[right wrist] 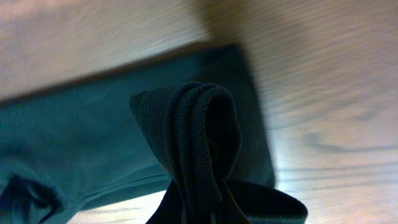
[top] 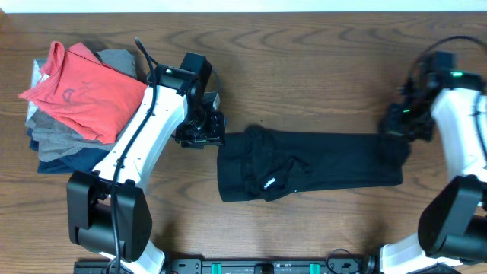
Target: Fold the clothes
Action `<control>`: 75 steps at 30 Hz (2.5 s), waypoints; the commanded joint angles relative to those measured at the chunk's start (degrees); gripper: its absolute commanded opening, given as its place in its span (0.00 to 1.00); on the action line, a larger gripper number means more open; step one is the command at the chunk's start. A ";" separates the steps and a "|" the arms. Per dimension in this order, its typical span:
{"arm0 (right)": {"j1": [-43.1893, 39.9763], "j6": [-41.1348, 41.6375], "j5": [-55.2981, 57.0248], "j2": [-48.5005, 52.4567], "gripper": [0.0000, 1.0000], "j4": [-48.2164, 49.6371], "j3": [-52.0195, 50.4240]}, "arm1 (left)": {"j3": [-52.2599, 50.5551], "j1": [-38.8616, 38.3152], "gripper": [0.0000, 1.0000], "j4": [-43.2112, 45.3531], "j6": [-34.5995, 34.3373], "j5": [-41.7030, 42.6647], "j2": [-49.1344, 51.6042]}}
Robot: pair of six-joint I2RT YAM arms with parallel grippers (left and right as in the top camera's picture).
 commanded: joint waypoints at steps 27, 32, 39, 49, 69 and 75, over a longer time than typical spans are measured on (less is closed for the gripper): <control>17.22 8.24 -7.69 -0.76 0.60 13.07 -12.07 | -0.59 -0.11 0.72 -0.57 -0.74 -0.22 -0.33; 16.48 8.74 -7.54 -1.88 0.58 12.85 -10.75 | -4.50 -0.59 0.81 0.98 0.70 0.74 -0.31; 16.44 8.70 -7.50 -3.87 0.59 12.59 -10.29 | -12.35 -2.47 0.84 11.74 7.50 12.26 -0.26; 16.46 8.72 -5.99 -3.85 0.61 12.02 -10.32 | -17.97 -7.23 0.96 22.97 7.17 12.87 -0.24; 16.46 8.72 -6.01 -3.85 0.62 11.30 -10.32 | -20.28 -10.40 0.98 28.87 2.86 8.17 6.84; 16.50 8.72 -6.01 -3.85 0.62 11.10 -10.32 | -20.28 -12.09 0.73 28.89 1.38 8.94 8.55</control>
